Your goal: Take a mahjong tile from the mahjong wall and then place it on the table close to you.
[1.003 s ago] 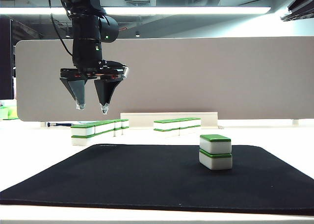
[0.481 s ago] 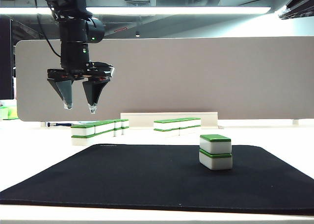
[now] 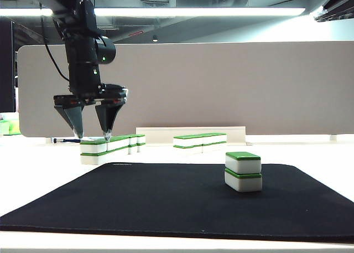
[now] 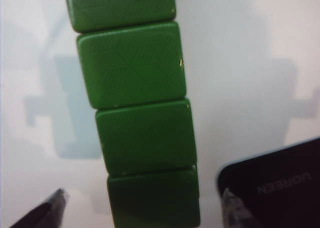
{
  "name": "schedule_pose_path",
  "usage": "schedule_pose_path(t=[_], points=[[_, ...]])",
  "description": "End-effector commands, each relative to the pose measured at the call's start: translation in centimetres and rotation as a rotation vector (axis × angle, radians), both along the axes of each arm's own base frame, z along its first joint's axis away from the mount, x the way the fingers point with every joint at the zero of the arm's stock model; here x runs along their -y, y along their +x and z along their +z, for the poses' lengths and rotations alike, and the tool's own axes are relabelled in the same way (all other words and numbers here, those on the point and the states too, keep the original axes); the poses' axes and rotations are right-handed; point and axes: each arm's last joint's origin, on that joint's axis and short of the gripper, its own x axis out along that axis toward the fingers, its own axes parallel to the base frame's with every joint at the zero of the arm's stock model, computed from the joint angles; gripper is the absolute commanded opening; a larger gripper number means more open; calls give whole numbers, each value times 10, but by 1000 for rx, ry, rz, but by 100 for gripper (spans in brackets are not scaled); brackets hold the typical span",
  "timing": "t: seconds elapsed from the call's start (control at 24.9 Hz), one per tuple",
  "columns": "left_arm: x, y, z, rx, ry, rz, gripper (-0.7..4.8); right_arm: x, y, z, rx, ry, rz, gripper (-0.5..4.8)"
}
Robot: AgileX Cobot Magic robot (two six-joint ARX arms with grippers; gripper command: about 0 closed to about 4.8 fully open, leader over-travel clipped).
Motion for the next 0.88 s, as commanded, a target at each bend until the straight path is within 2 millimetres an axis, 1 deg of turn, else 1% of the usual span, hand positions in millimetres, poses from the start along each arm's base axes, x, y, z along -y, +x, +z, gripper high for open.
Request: schedule_pose_path(t=[0.04,0.08,0.44,0.48,0.56,0.6,0.88], points=[[0,1,-8,-31,1,7,399,0,0,3,15,2,3,-1],[1,2,-12,-40,1,21,398,0,0,3,15,2,3,-1],[2,5,-28,-69,3,23,393,0,0,3,15,1,1,-1],[2,5,-29,-69,4,23,386,0,0,3,16,0,-3,-1],[2,6,-31,-70,4,22,337,0,0,2,16,-3,-10,-1],[3,6,-32,-71,4,22,326,0,1,2,15,-6,-16,-1],[3,7,-35,-78,5,22,326,0,1,2,15,-7,-19,-1]])
